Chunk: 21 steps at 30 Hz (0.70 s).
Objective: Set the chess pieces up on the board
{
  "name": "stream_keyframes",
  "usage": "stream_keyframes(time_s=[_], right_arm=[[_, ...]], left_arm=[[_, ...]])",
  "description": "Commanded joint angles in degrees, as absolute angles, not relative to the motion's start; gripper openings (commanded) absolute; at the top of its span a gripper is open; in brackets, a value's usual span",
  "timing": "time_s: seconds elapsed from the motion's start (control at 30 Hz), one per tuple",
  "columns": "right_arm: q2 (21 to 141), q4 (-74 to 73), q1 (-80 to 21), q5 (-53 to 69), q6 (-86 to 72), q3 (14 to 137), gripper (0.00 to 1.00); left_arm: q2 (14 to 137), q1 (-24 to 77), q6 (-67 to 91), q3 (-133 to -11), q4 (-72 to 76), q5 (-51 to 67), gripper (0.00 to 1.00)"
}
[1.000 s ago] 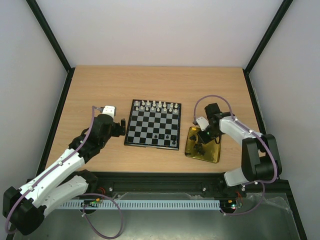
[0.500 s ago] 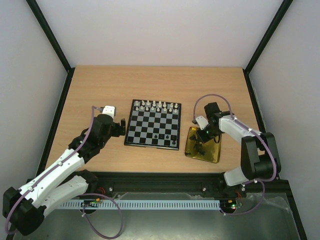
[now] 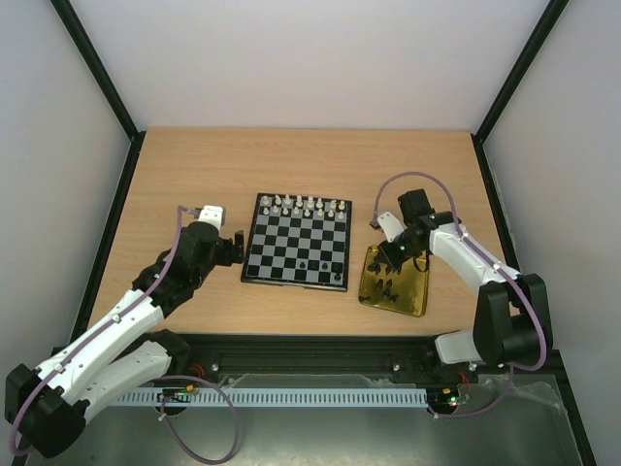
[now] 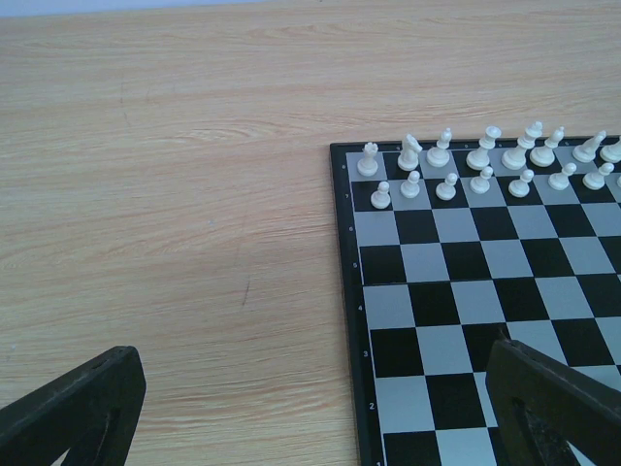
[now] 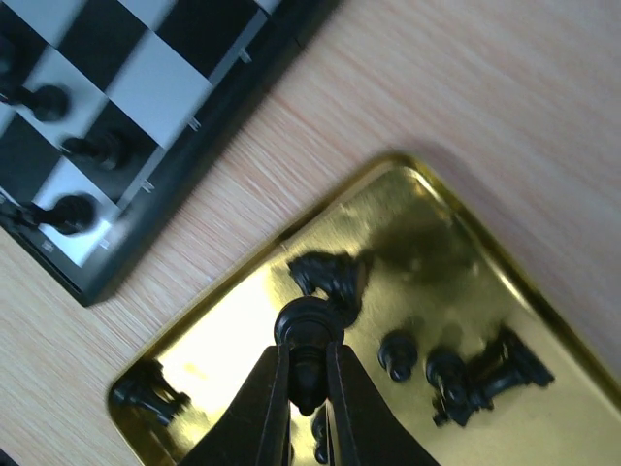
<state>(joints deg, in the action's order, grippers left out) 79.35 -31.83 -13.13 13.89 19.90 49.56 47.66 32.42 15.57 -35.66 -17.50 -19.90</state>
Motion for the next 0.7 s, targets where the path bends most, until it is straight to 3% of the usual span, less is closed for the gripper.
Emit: stream_keyframes(time_s=[0.0,0.67], right_arm=[[78.80,-34.31,-16.53,15.53,21.62,53.84,0.01],[106.50,-39.25,-33.78,9.61,19.67,79.27,0.03]], left_arm=[[47.00,32.02,15.03,-36.63,-17.41,-20.49,0.99],[47.35,31.86,15.91,-36.88,-18.11,-22.64,0.99]])
